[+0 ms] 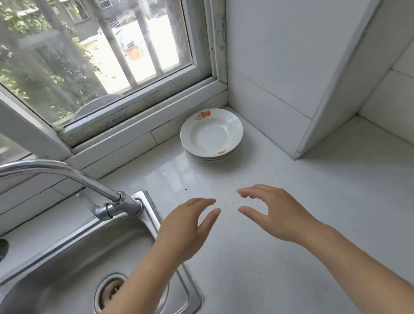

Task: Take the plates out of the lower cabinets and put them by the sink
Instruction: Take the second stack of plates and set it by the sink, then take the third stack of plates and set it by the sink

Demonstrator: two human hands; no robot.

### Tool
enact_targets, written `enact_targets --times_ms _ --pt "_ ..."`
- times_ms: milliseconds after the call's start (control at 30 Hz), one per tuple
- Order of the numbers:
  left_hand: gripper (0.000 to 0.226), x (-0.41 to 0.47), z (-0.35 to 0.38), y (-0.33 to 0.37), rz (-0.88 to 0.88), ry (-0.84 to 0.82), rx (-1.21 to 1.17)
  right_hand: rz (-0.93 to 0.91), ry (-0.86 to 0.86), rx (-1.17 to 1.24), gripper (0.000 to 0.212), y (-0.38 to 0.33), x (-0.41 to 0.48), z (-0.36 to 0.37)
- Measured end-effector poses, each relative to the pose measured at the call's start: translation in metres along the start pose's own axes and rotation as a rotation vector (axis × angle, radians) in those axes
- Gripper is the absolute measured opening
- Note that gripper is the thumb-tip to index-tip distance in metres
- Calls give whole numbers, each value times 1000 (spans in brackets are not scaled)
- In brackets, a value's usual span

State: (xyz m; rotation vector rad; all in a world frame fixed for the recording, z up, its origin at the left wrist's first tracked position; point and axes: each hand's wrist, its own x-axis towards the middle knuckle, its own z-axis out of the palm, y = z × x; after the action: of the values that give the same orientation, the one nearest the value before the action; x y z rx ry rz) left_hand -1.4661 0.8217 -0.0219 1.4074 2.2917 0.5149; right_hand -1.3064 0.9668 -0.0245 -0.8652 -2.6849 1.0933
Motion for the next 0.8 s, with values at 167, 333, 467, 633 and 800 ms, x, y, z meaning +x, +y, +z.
enact_targets --times_ms 167,333,467,633,800 --pt "45 -51 -5 3 143 -2 127 36 -19 -53 44 -34 -69 16" --pt "44 -106 -7 -9 277 -70 79 208 -15 -87 45 -67 -146 45" --pt "44 -164 -1 -23 354 -156 18 361 12 -41 44 -100 -217 83" --pt "46 -207 9 -18 479 -259 -19 506 166 -12 44 -136 -297 122" --pt "40 -250 22 9 650 -411 34 648 289 10 40 -162 -377 150"
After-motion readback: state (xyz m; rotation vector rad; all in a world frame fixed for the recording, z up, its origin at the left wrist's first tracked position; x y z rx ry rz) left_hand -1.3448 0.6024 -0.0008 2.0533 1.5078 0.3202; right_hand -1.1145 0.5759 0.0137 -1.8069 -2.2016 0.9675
